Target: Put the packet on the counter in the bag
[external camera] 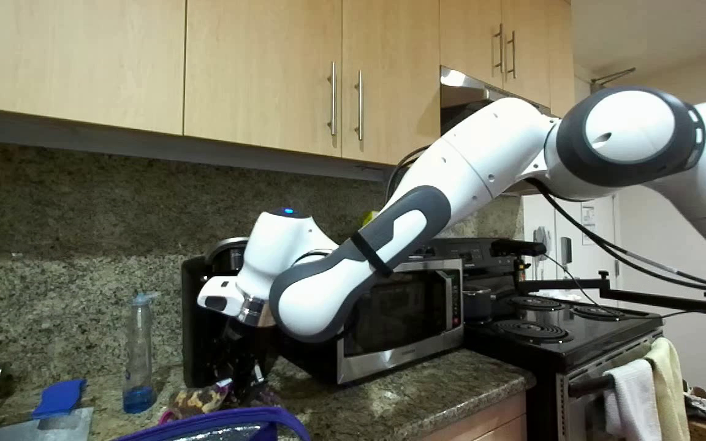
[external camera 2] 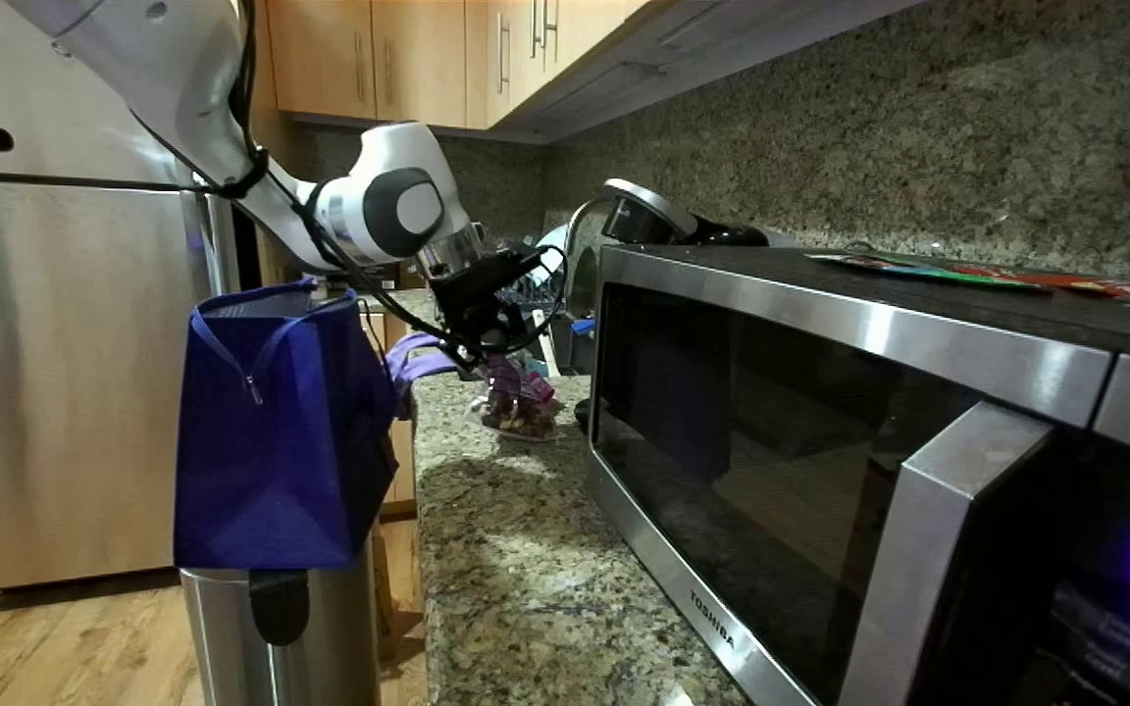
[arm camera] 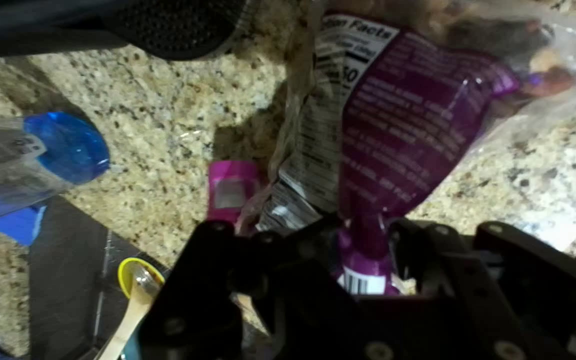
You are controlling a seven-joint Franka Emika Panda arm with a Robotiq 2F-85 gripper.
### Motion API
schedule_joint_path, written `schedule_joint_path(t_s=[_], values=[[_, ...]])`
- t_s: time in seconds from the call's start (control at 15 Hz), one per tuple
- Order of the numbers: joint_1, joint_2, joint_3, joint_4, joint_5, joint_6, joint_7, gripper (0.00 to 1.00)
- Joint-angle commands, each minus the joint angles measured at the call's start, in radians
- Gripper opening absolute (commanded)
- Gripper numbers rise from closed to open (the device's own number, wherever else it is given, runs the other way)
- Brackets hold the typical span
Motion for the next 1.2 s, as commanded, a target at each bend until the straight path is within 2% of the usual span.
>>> schedule_joint_path(t_s=[0.0, 0.2, 0.33, 0.47, 0.8, 1.13], values=[[0.058, -0.084, -0.083, -0.097, -0.096, 0.095, 0.198, 0.1], [0.063, -0.02, -0.097, -0.019, -0.131, -0.066, 0.259, 0.09], [0.055, 0.021, -0.074, 0.041, -0.115, -0.181, 0.245, 0.1], [0.049, 0.036, -0.033, 0.101, -0.092, -0.248, 0.197, 0.09], [0.154, 0.012, -0.033, 0.214, -0.179, -0.323, 0.26, 0.09], [0.238, -0.075, -0.043, 0.229, -0.29, -0.286, 0.359, 0.09]])
